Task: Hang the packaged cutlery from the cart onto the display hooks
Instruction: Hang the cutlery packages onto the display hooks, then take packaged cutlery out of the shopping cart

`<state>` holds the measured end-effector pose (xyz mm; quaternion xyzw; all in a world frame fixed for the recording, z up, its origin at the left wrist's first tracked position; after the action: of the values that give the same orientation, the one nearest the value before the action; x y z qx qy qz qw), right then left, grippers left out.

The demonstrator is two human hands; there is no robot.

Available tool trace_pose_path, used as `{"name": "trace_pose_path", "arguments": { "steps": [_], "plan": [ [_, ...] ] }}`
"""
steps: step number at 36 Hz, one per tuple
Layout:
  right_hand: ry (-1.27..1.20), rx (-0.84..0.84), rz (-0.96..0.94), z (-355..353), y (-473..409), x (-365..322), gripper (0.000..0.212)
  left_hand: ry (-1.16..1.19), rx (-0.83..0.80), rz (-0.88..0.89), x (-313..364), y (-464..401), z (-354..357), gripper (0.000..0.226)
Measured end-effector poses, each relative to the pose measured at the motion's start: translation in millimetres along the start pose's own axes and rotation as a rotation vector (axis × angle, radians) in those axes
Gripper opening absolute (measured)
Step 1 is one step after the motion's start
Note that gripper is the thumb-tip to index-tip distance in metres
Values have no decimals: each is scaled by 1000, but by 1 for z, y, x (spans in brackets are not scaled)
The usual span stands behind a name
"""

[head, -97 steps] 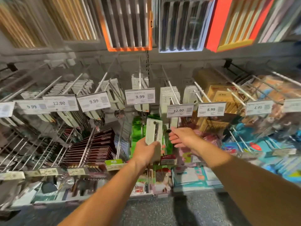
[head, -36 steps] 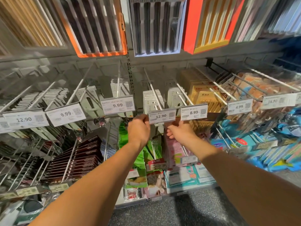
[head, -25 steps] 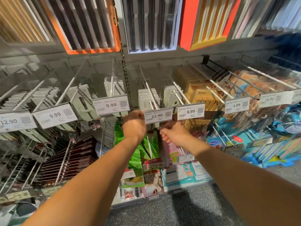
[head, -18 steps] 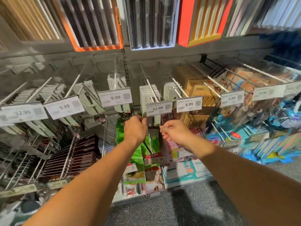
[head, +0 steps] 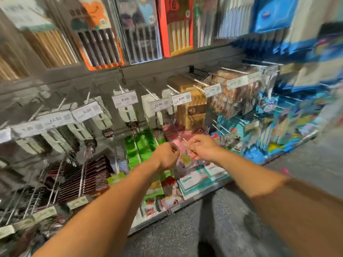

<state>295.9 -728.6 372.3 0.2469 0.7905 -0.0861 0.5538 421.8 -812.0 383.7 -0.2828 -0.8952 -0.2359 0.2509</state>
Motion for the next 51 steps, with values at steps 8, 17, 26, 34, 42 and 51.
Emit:
{"name": "trace_pose_path", "arguments": {
  "steps": [8,17,26,34,42,51],
  "plan": [
    [12,145,29,-83,82,20,12,-18,-102,163,79,47,50,20],
    [-33,347,128,-203,189,82,18,44,-270,301,198,86,160,32],
    [-38,529,298,-353,336,168,26,103,-472,419,353,174,306,24],
    [-71,671,425,-457,462,233,34,25,-626,557,460,249,433,24],
    [-152,771,557,-511,558,307,26,-160,-808,613,510,295,543,30],
    [-356,918,791,-517,604,419,29,-447,-954,664,516,292,652,22]
  ]
}}
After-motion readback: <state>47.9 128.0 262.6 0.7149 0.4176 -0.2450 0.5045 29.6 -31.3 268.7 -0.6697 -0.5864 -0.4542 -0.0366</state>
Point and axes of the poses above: each hand's wrist, its own y-axis away from the middle knuckle, its own z-axis out of the palm, x = y × z, the point moved 4 cm from there along -y, towards the middle knuckle, and after that the axes turned 7 degrees about -z, right-handed, at the moved point
